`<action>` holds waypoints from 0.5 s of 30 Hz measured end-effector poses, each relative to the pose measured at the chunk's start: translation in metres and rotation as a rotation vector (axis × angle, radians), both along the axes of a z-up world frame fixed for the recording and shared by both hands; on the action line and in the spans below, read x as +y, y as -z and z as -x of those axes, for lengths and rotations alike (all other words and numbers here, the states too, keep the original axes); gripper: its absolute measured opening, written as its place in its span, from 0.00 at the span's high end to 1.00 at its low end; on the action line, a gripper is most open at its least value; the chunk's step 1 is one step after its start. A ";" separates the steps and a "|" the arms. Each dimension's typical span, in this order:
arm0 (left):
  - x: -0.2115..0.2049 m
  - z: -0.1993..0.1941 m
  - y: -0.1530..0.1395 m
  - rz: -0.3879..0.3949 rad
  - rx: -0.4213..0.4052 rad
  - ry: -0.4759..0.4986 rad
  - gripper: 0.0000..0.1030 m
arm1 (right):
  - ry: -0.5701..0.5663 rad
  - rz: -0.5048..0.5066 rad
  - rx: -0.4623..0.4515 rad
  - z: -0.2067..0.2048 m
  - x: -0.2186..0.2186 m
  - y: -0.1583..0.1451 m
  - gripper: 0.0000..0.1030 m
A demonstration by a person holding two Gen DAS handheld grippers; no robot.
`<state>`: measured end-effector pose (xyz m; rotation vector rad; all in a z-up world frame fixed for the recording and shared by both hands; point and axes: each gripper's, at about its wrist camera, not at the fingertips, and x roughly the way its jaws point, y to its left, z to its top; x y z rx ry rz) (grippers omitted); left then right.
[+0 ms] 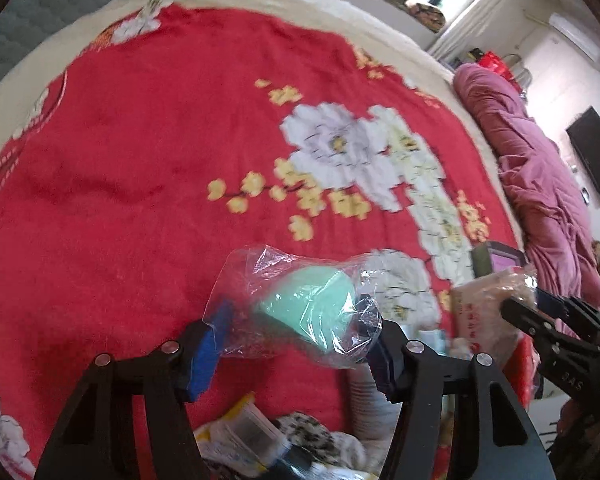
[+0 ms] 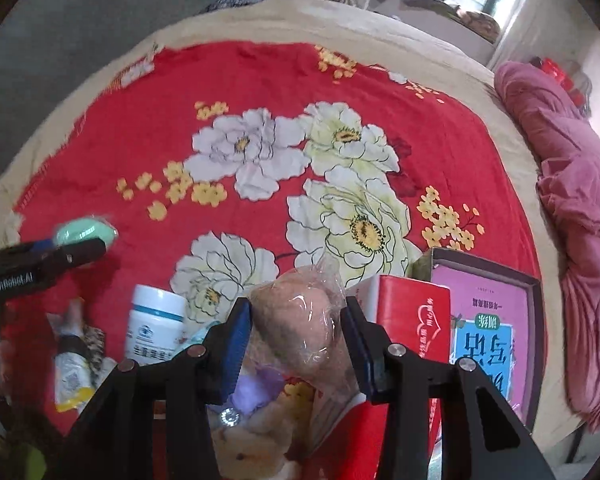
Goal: Organize soft objects
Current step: 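Carry both bagged items over the pink book tray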
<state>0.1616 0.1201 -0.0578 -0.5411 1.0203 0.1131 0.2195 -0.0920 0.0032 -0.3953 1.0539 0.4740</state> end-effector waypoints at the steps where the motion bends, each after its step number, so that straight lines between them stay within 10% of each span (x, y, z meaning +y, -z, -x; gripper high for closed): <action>1: -0.002 0.001 -0.006 -0.010 -0.009 0.006 0.38 | 0.006 -0.008 -0.002 0.000 -0.002 -0.003 0.55; 15: -0.070 0.010 -0.082 -0.092 -0.117 0.129 0.38 | 0.110 -0.137 -0.105 0.027 -0.078 -0.073 0.55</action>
